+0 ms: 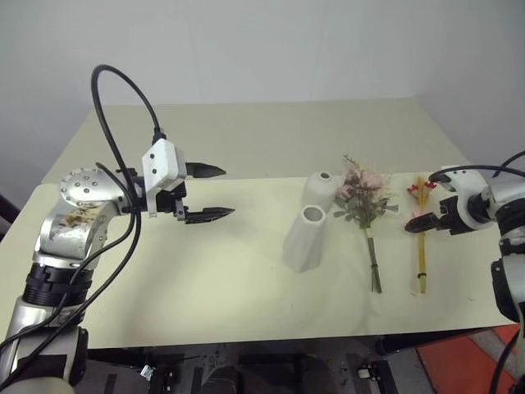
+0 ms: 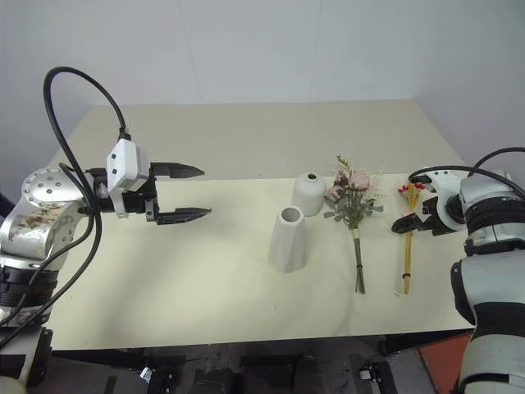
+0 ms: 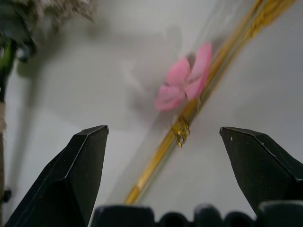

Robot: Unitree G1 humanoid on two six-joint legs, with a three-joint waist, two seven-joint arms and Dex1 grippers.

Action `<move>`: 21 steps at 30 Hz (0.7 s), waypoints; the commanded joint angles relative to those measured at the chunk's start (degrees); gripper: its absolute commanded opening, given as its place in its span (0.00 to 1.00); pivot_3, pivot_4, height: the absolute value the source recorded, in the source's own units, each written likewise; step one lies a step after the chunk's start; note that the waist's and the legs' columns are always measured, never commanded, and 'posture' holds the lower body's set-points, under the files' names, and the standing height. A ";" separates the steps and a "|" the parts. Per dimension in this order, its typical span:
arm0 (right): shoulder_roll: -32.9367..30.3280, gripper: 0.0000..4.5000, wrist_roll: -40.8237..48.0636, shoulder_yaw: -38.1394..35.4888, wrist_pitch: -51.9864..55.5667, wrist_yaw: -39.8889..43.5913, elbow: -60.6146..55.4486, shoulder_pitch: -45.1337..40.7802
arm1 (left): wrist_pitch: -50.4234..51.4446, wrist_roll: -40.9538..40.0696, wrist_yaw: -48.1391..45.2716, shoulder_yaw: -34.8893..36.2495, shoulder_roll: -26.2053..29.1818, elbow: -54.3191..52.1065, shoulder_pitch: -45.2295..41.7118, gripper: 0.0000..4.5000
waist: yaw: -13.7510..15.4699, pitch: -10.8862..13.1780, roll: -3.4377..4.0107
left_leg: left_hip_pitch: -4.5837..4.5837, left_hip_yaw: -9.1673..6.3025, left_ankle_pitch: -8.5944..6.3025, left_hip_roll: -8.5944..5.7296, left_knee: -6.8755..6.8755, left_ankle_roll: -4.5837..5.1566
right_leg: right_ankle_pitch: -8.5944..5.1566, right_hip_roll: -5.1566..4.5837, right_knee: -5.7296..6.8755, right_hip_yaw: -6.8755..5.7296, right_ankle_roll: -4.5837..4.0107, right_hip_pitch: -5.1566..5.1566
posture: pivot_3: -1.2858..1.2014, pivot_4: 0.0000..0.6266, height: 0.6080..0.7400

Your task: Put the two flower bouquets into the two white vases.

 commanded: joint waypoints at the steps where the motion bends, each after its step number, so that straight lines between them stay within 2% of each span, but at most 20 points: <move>1: 0.51 0.99 -2.84 0.42 -2.64 2.11 2.27 -1.21 | 0.19 -0.41 0.73 1.94 1.12 -2.23 0.33 0.90 | -0.04 0.00 0.00 | 0.01 0.00 0.00 0.00 0.01 0.00 | 0.00 0.00 0.00 0.01 0.00 0.00 | 0.52 0.24 1.00; 3: 1.36 0.95 -4.04 0.48 -3.66 2.69 3.13 -1.21 | 0.09 -0.33 0.85 1.82 1.18 -2.16 0.50 0.90 | -0.20 0.00 0.00 | 0.04 0.01 0.01 0.00 0.04 -0.02 | 0.01 0.01 0.00 0.03 -0.02 0.00 | 0.52 0.24 1.00; 6: 2.69 0.79 -5.46 0.32 -4.79 3.39 4.40 -1.36 | 0.19 -0.45 0.92 1.72 1.25 -2.21 0.37 0.90 | -0.37 0.00 0.00 | 0.16 0.10 0.02 0.00 0.03 -0.03 | 0.02 0.03 0.02 0.17 -0.03 0.00 | 0.52 0.24 1.00; 11: 3.86 0.40 -6.98 -0.74 -5.78 1.96 6.39 -1.26 | 0.32 -0.72 0.77 1.77 1.49 -2.21 0.20 0.90 | -0.32 0.00 0.00 | 0.27 0.15 0.02 0.01 0.02 -0.03 | 0.04 0.06 0.08 0.26 -0.05 0.02 | 0.52 0.24 1.00; 16: 4.45 0.02 -6.82 -3.68 -5.74 -3.30 7.47 -1.54 | 0.41 -0.68 0.90 1.86 1.72 -2.31 0.51 0.90 | -0.33 -0.01 0.00 | 0.26 0.17 0.02 0.02 0.03 -0.03 | 0.05 0.06 0.06 0.31 -0.04 0.02 | 0.52 0.24 1.00; 19: 4.54 0.01 -6.79 -5.16 -6.13 -5.28 7.56 -1.48 | 0.30 -0.56 0.89 1.78 1.82 -2.01 0.40 0.90 | -0.34 -0.01 0.00 | 0.34 0.22 0.02 0.02 0.03 -0.03 | 0.05 0.07 0.06 0.38 -0.04 0.06 | 0.52 0.24 1.00; 21: 4.43 0.01 -5.86 -7.51 -6.19 -9.61 7.40 -1.95 | 0.20 -0.40 0.87 1.74 1.94 -1.75 0.23 0.90 | -0.32 -0.01 0.00 | 0.38 0.24 0.01 0.02 0.02 -0.02 | 0.06 0.08 0.08 0.41 -0.04 0.08 | 0.52 0.24 1.00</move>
